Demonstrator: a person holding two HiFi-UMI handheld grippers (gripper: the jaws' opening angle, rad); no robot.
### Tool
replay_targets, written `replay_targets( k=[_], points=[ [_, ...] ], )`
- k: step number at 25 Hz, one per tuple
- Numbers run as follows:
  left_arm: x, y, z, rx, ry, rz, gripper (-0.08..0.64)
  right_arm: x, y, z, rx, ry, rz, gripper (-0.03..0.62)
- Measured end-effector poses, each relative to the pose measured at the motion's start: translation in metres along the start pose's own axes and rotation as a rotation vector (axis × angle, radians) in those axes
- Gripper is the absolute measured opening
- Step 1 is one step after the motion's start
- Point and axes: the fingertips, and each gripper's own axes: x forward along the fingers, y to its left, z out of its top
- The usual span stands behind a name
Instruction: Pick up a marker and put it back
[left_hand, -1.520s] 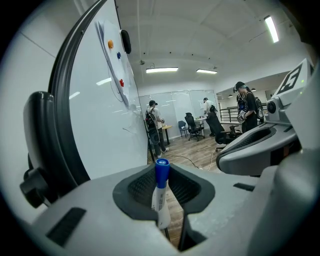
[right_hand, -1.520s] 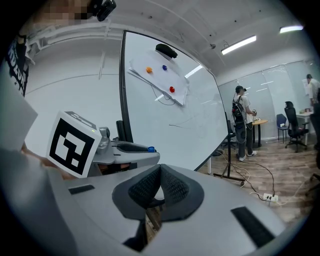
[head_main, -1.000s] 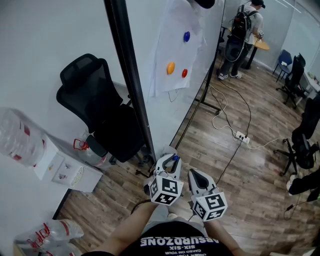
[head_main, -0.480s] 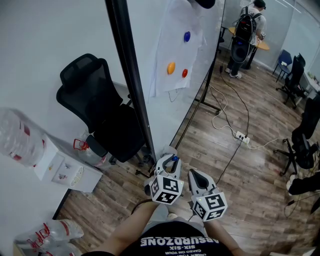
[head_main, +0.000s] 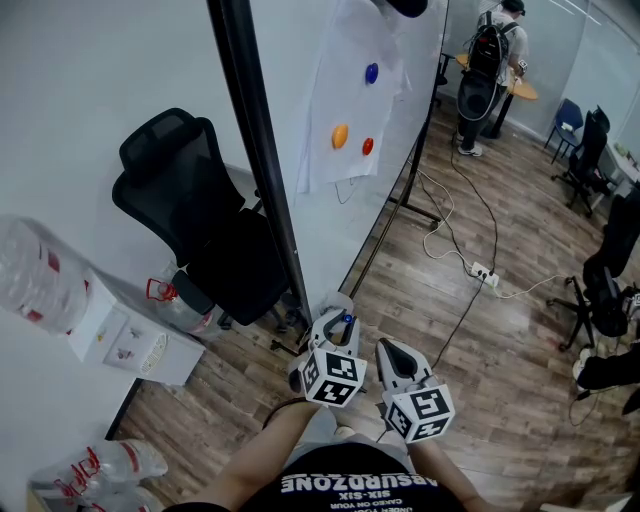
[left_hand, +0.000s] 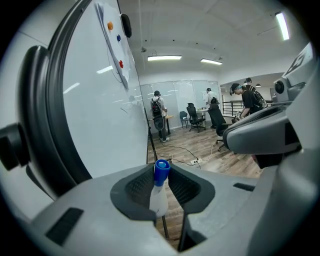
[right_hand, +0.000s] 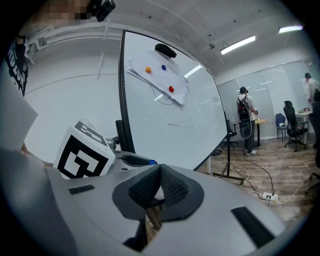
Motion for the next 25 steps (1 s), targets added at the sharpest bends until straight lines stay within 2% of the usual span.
replay_targets(
  k=[12,25],
  points=[
    [0.001,0.001,-0.001,-0.057,-0.011,-0.005,0.086,-0.003,0.0,-0.002,0.0,0.001,0.0,-0.002],
    [-0.011,0.007,0.017,-0.115,-0.076,0.017,0.106,-0.007,0.002,-0.002,-0.002,0.004,0.009,-0.002]
  ],
)
